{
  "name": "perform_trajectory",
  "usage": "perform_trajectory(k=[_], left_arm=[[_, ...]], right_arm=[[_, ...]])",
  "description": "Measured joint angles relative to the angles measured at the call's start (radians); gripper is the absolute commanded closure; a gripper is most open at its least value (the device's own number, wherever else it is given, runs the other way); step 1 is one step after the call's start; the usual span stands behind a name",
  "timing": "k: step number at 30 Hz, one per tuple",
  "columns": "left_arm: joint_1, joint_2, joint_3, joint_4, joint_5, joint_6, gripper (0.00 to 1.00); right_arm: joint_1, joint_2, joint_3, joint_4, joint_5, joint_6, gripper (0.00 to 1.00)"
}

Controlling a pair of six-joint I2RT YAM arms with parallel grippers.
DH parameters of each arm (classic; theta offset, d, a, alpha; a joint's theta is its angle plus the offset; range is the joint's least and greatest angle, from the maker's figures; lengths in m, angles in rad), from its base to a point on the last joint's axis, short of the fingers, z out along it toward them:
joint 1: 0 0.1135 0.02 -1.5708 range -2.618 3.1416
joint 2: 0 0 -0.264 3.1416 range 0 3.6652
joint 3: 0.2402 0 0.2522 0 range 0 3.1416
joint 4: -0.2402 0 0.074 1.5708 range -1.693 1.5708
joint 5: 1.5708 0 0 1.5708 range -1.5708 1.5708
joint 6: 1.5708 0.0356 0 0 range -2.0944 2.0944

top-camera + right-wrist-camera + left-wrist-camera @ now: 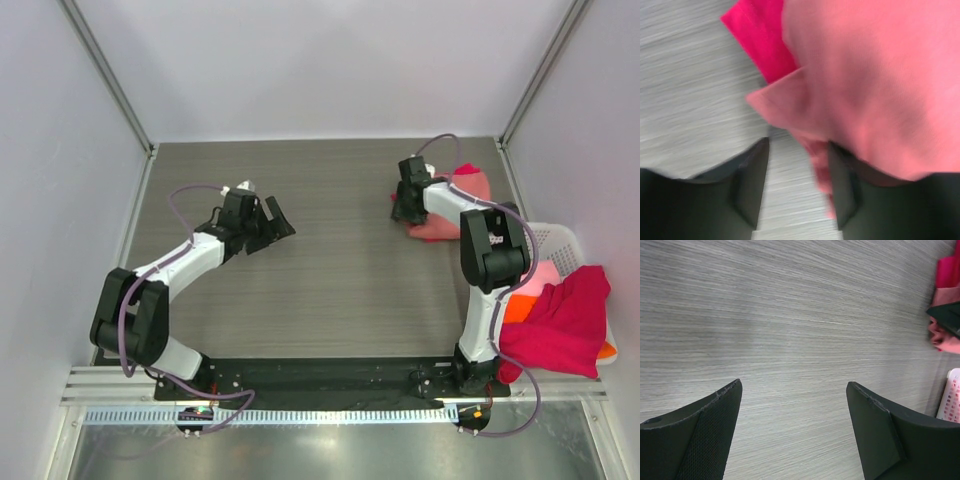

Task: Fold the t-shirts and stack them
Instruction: Neatly place the folded tshirt to the corner, then reset both grippers

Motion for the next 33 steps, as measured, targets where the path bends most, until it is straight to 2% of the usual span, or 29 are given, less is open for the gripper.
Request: perform_trajectory(k=[4,5,6,9,14,19,24,28,33], left_arm=[[0.0,-0.035,-0.037,0.024,-0.001,0.001,0.12],[0.0,-0.048,-0.048,0.029,-0.004,0.002,0.12],[0.0,-0.064,-0.062,0.033,-0.008,0.002,0.12],[-0.002,-0.128,-0.119,0.054,-0.024,0.005,0.1],[-0.026,-0.233,-0.225,0.1,-0.053,0.014,0.01],[-0.058,-0.354,-0.34,0.111,-0.096,0.041,0.0],[-0.061,-0.471,-0.401,0.077,-0.137,0.078,0.01],[-0.062,-0.605,-0.442,0.043,-0.16,0.113,0.02],[-0.065,-0.756,-0.523,0.028,-0.193,0.14,0.01]], right_arm=[[-0.059,-0.006,-0.006,-0.012,0.077,-0.01,0.31],[-0.055,-0.018,-0.02,-0.006,0.087,-0.011,0.27],[-0.042,-0.043,-0.05,0.01,0.101,-0.011,0.16],[0.037,-0.196,-0.194,0.063,0.158,-0.021,0.07],[0.22,-0.476,-0.341,0.172,0.187,-0.046,0.04],[0.292,-0.645,-0.505,0.309,0.212,-0.051,0.02],[0.381,-0.752,-0.718,0.352,0.28,-0.042,0.02],[0.397,-0.946,-0.93,0.447,0.286,-0.04,0.0],[0.394,-1.183,-1.044,0.473,0.251,-0.035,0.0]])
